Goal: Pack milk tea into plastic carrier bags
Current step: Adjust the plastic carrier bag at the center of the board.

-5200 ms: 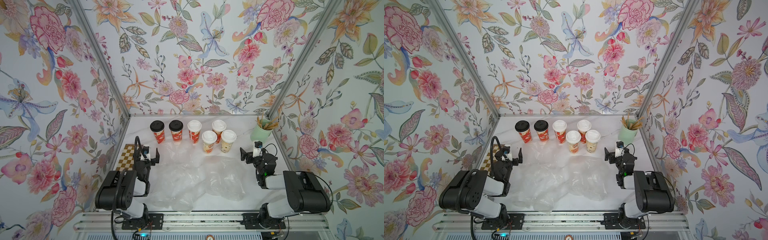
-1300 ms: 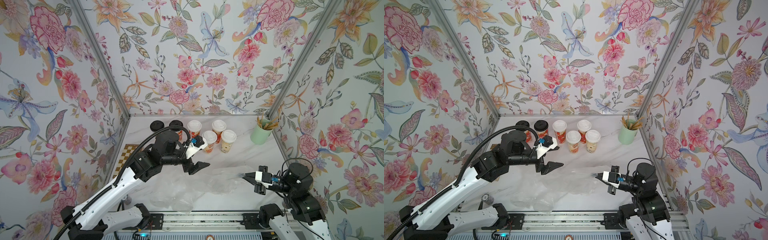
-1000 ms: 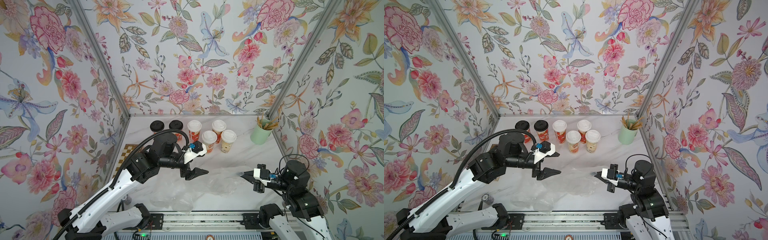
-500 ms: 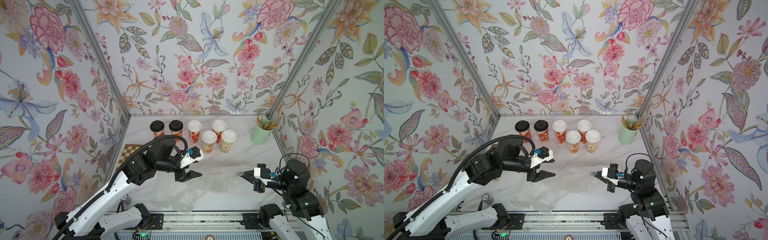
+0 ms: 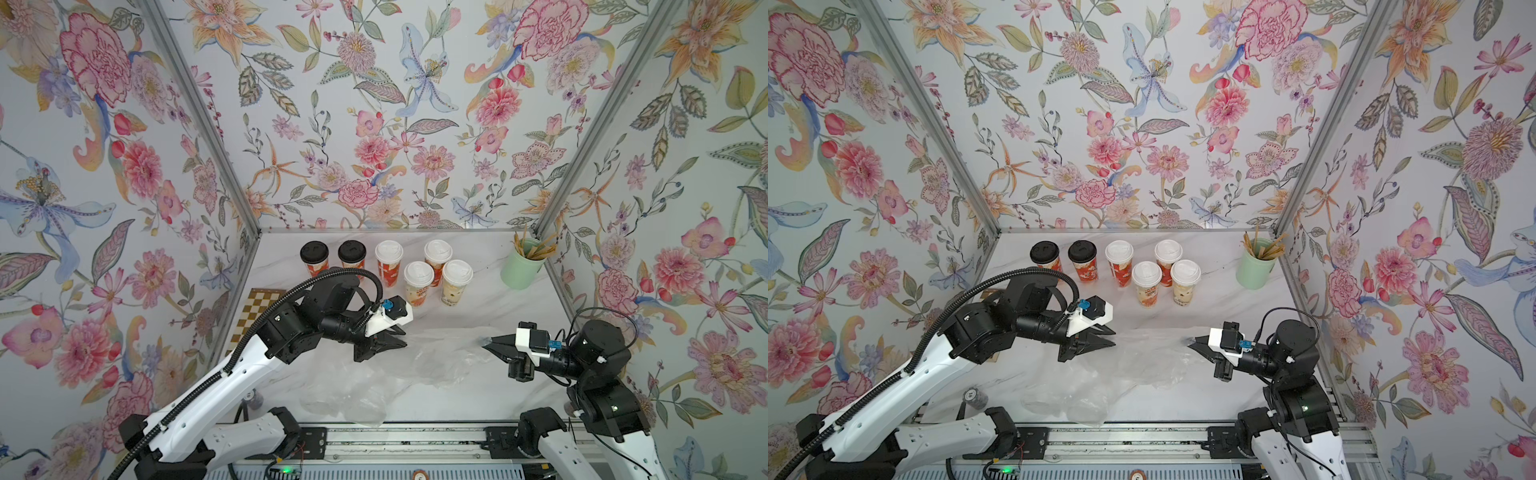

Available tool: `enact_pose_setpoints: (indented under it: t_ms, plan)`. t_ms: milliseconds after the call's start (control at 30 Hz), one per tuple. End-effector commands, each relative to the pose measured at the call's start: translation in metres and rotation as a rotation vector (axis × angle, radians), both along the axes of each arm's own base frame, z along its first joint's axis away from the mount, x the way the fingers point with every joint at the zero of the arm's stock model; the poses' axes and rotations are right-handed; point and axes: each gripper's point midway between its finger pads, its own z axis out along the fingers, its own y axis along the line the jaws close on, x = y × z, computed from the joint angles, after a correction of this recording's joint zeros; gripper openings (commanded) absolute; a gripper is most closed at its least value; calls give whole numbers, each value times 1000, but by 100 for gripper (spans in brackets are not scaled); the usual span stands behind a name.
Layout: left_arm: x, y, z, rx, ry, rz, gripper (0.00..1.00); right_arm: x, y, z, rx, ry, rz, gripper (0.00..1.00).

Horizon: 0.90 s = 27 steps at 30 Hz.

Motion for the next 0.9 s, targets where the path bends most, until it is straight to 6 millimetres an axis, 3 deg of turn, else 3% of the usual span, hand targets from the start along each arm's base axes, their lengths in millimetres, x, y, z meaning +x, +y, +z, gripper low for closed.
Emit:
enact_pose_setpoints:
  t_ms: [0,100,233,333,600,700,767,867]
  plan:
    - [-1,-2,1,-11,23,-27,14,5,-1,1,13,16,-31,0]
    - [5,-4,1,-18,18,-7,5,11,-4,-1,13,37,-81,3]
    - [29,-4,3,-19,-12,123,0,32,-15,-1,43,117,-241,49]
    - [43,-7,1,-32,19,212,0,47,-30,1,80,184,-388,62]
    - [80,-18,-4,-138,181,463,0,72,-51,7,267,527,-583,74]
    - [87,-20,-1,-190,250,525,0,77,-61,10,314,632,-667,76]
    - [88,-22,3,-226,295,548,0,78,-65,12,329,680,-700,85]
    - [89,-24,1,-239,336,576,0,79,-73,13,328,717,-762,89]
